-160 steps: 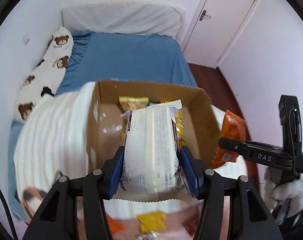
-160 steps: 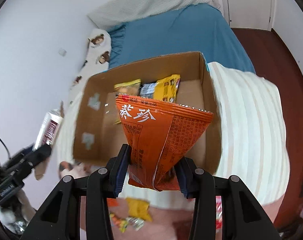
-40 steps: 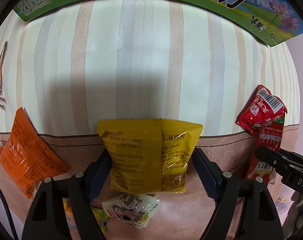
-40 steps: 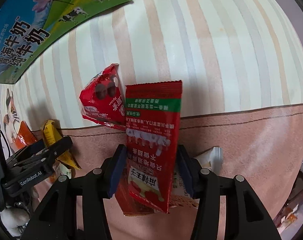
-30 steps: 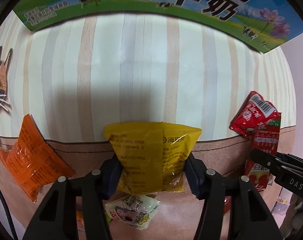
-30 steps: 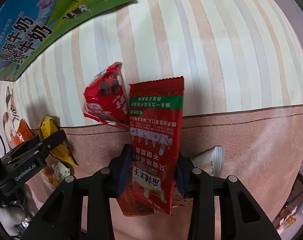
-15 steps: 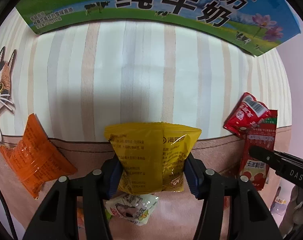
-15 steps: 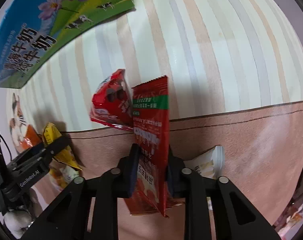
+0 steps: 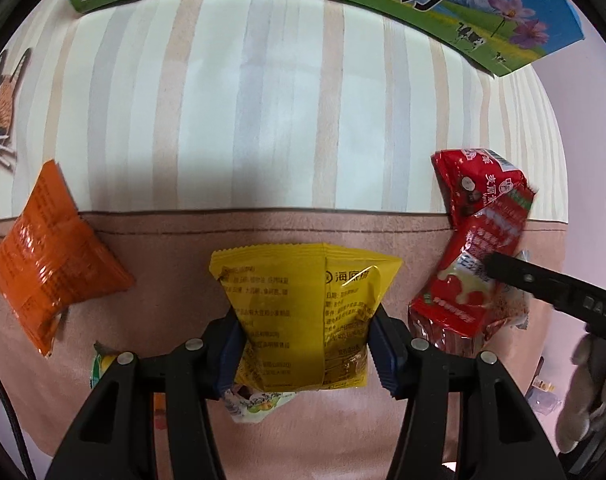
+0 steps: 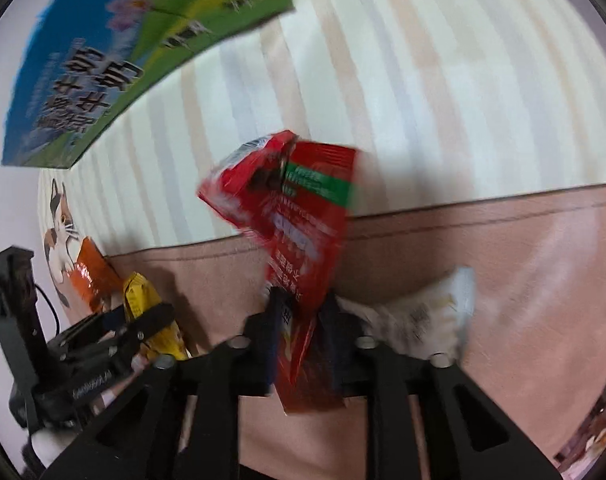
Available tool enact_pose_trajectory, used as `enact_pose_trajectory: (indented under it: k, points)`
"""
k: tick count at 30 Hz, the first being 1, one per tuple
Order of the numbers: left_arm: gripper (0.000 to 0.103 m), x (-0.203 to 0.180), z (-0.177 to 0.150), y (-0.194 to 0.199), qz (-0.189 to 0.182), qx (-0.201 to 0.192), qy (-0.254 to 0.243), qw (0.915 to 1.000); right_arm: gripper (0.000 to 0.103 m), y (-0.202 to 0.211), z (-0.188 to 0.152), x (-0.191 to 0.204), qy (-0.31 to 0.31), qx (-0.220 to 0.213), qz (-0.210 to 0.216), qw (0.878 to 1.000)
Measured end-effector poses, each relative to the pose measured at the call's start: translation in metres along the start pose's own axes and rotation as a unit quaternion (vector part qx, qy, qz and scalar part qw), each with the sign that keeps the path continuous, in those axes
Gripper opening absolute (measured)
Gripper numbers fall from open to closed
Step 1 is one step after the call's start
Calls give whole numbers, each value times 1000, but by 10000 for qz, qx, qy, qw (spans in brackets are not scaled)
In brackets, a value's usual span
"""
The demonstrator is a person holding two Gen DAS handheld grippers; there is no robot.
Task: Organize snacks
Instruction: 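Lift both packets and carry them toward the cardboard box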
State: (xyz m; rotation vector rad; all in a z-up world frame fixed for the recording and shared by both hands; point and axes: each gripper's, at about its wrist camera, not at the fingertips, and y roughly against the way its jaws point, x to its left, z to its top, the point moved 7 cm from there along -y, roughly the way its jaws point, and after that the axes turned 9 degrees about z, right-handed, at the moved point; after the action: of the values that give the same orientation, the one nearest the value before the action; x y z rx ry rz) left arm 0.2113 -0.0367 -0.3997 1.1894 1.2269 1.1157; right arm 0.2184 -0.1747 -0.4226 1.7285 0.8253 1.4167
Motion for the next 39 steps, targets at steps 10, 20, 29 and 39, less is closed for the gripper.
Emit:
enact_pose_trajectory:
  k: [10,20,29,39]
  points:
    - [52,-1,7,12,-66,-87,101,9999,9,7,5,-5,-315,-735,296,9964]
    - [52,3,13,59,-215,-397,-18,9990,9,60,-3,23,40,-1123,505,9924]
    - [52,-15,38,177,-549,-1258,-327,9900,9,138,-5,85,809,-1523,989,9800]
    - [53,-17,107,278,-443,-1947,-680,9775,9,193,50,167,1628,-1892,1190,9610]
